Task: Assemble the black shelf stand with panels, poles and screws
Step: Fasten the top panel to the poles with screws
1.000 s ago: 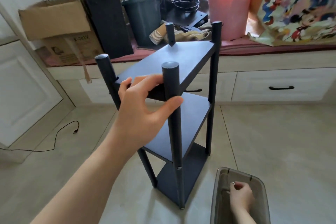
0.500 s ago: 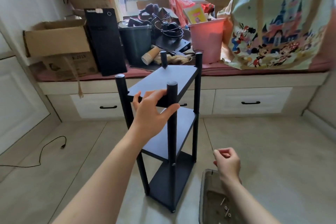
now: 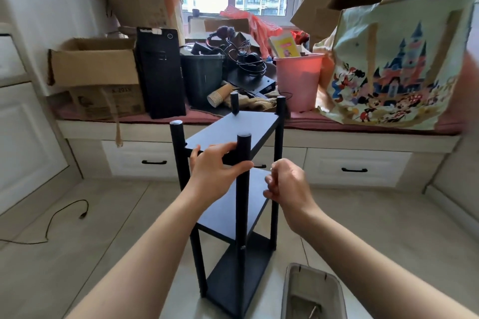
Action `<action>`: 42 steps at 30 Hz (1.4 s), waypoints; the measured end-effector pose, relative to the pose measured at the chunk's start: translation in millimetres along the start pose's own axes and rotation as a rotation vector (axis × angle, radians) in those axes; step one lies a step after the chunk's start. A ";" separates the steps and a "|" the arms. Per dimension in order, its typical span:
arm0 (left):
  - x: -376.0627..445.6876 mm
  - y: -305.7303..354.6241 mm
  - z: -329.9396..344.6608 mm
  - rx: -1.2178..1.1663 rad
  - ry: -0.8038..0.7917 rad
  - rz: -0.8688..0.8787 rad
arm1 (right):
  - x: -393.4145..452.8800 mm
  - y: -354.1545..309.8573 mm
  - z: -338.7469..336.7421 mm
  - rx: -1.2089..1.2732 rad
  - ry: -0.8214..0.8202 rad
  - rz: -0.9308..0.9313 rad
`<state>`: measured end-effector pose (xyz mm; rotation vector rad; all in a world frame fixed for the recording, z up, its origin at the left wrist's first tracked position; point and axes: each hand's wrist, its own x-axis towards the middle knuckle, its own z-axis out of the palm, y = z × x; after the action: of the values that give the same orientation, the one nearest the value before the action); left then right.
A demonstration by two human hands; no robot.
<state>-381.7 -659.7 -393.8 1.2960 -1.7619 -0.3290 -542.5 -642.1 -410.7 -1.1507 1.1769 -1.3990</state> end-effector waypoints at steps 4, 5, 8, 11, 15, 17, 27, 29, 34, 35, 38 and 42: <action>15.3 -20.3 -24.8 -0.145 -0.016 -0.047 | 14.1 7.0 26.1 -0.113 -0.068 -0.089; 19.2 -24.6 -30.8 -0.181 -0.021 -0.068 | 20.0 9.5 33.0 -0.143 -0.087 -0.115; 28.1 -37.0 -47.7 -0.240 -0.024 -0.107 | 36.2 18.2 55.0 -0.176 -0.155 -0.162; 38.4 -53.8 -61.4 -0.292 0.017 -0.160 | 49.2 30.9 78.8 -0.175 -0.193 -0.176; 45.0 -73.8 -78.9 -0.315 0.098 -0.206 | 63.6 55.8 103.1 -0.200 -0.262 -0.183; 45.0 -84.9 -86.4 -0.326 0.142 -0.229 | 66.4 69.9 110.6 -0.216 -0.293 -0.150; 18.8 -156.0 -140.4 -0.389 0.405 -0.381 | 59.3 115.3 165.7 -0.287 -0.370 -0.013; 8.0 -173.4 -151.4 -0.438 0.450 -0.423 | 54.4 121.1 183.2 -0.286 -0.413 0.021; -34.5 -208.4 -165.9 -0.563 0.573 -0.526 | 40.2 139.8 221.6 -0.262 -0.418 0.047; -45.8 -214.7 -165.1 -0.592 0.594 -0.547 | 36.9 145.7 226.1 -0.252 -0.416 0.064; -83.7 -234.5 -157.4 -0.680 0.666 -0.623 | 28.5 165.9 230.5 -0.262 -0.417 0.079; -135.7 -256.9 -138.4 -0.782 0.735 -0.735 | 15.0 193.1 226.1 -0.303 -0.458 0.081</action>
<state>-106.4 -610.4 -553.0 1.1879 -0.4061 -0.7430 -303.7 -699.2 -579.1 -1.5197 1.1053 -0.8466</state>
